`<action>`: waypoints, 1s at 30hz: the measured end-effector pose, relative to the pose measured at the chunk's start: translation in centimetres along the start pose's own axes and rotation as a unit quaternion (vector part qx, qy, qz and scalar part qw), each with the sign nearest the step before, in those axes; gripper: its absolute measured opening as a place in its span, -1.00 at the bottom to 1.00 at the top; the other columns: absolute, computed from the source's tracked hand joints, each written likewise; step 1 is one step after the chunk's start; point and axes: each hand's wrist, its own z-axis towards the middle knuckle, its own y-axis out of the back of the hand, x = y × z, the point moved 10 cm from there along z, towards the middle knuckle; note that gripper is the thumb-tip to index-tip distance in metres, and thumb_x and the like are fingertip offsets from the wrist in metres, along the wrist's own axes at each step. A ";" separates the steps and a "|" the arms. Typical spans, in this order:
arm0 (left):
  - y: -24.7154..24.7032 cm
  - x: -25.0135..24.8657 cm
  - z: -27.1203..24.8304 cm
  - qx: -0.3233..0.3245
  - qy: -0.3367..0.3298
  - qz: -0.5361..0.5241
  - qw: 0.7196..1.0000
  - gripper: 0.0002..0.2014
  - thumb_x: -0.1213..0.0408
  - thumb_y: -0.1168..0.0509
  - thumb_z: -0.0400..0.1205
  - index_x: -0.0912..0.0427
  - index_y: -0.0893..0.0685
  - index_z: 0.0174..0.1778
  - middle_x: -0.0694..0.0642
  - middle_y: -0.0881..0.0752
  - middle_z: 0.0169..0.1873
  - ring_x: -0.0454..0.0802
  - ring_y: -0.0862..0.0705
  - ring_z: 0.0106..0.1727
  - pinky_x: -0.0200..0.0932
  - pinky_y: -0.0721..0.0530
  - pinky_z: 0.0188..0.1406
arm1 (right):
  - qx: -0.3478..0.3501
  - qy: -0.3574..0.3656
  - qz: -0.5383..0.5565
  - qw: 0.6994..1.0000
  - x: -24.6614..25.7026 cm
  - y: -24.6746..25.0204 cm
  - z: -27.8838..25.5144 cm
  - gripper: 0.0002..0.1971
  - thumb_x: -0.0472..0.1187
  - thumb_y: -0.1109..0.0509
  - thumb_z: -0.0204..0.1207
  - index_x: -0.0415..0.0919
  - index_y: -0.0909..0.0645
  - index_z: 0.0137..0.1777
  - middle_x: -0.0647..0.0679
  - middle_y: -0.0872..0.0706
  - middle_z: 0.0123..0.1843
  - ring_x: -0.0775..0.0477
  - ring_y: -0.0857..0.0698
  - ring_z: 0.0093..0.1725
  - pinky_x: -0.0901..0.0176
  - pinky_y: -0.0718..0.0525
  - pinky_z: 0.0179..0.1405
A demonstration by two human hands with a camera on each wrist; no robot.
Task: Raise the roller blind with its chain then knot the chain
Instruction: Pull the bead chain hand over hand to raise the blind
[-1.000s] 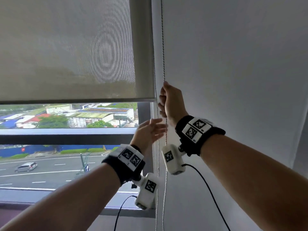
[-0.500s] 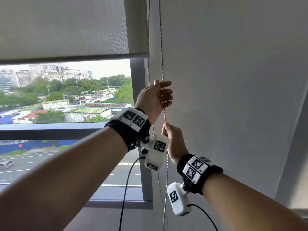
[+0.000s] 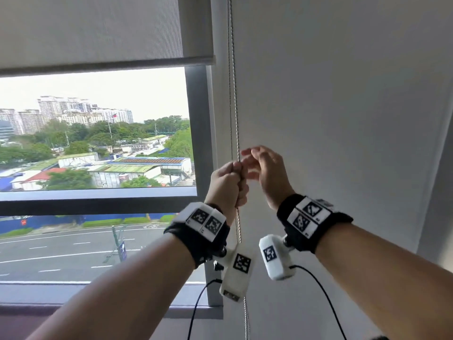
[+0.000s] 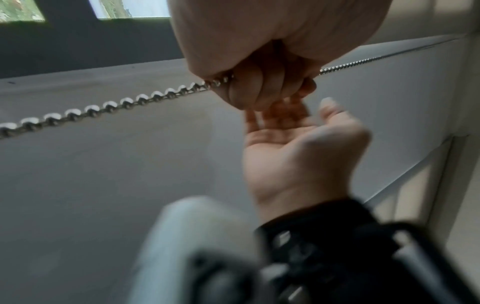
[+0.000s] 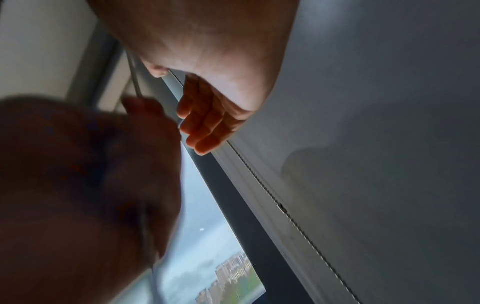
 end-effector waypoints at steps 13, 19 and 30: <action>2.3 5.0 -2.6 -0.003 0.063 0.048 0.997 -0.70 0.49 -0.15 0.46 0.05 -0.38 -0.52 0.07 -0.33 -0.56 -0.07 -0.26 -0.54 -0.18 -0.13 -0.49 | 0.036 -0.019 0.085 0.996 7.1 -5.4 4.1 -0.64 -0.14 -0.02 0.75 -0.11 -0.37 -0.31 -0.05 -0.28 -0.48 0.09 -0.18 -0.68 0.39 -0.14 -0.65; 2.4 5.2 -2.3 0.051 0.091 -0.011 0.995 -0.70 0.24 -0.15 0.68 0.21 -0.69 -0.31 0.23 -0.58 -0.35 0.09 -0.53 -0.37 -0.07 -0.51 -0.31 | 0.020 -0.018 0.074 0.997 7.0 -5.2 3.0 -0.63 -0.12 -0.03 0.71 -0.04 -0.22 -0.39 0.00 -0.21 -0.49 0.09 -0.11 -0.63 0.41 -0.12 -0.67; 1.0 -3.9 0.4 0.093 -0.007 -0.078 0.993 -0.55 0.14 0.06 0.74 0.42 -0.52 0.30 0.31 -0.71 0.12 0.14 -0.70 0.10 -0.03 -0.62 0.19 | 0.006 -0.068 0.073 0.995 -2.5 -3.8 -4.3 -0.64 -0.20 -0.07 0.74 -0.18 -0.31 -0.34 -0.01 -0.25 -0.53 0.13 -0.21 -0.64 0.38 -0.22 -0.72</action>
